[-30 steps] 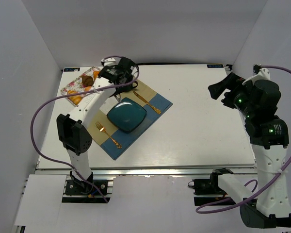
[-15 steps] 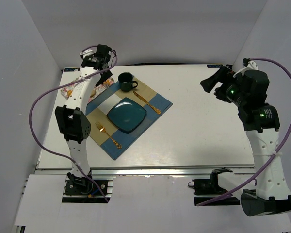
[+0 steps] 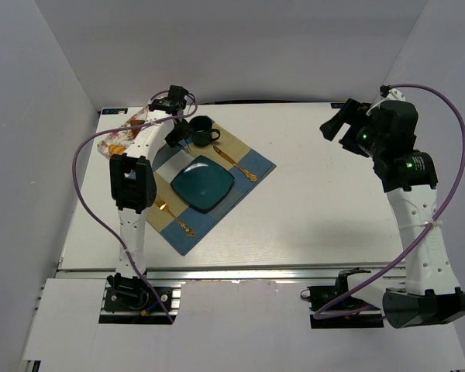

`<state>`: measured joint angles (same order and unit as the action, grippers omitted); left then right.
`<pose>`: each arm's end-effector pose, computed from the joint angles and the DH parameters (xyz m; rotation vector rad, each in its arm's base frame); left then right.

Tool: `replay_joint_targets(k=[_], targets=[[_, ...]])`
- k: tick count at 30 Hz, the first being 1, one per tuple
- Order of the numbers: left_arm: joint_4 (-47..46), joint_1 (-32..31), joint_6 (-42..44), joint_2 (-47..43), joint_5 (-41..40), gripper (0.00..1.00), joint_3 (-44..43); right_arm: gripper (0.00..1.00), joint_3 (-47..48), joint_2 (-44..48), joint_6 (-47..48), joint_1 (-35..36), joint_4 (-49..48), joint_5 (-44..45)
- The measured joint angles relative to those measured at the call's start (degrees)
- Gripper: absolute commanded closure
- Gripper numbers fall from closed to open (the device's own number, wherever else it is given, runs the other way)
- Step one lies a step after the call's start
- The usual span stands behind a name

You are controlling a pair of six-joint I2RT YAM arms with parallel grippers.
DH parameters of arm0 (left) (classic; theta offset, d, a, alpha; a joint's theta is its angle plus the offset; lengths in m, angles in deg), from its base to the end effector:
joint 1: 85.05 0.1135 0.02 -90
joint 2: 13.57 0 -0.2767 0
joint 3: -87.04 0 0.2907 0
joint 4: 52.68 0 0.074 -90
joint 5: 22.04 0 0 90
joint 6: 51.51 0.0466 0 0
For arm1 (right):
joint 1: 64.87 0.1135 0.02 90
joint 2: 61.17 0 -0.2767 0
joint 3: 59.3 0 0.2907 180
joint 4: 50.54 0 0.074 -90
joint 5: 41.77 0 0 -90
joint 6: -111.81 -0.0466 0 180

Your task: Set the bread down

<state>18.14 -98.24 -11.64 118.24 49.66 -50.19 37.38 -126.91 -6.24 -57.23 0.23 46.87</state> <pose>0.5321 -0.1097 0.2397 -0.9145 2.4485 0.0592 0.2665 0.0369 0.4743 0.3281 1.9138 0.4399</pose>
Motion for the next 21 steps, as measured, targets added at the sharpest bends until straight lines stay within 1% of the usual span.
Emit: replay_joint_targets(k=[9,19,21], targets=[[-2.27,0.39,-0.61,-0.02,0.81,0.41,0.07,0.11,-0.07,-0.04,0.59,0.0,-0.07,0.15],[-3.72,0.74,-2.1,-0.11,1.25,0.41,2.29,0.11,-0.22,-0.15,1.62,0.0,-0.31,0.24],[-3.67,0.92,-2.69,-0.11,1.27,0.42,2.29,0.1,-0.22,-0.22,1.7,0.0,-0.46,0.33]])
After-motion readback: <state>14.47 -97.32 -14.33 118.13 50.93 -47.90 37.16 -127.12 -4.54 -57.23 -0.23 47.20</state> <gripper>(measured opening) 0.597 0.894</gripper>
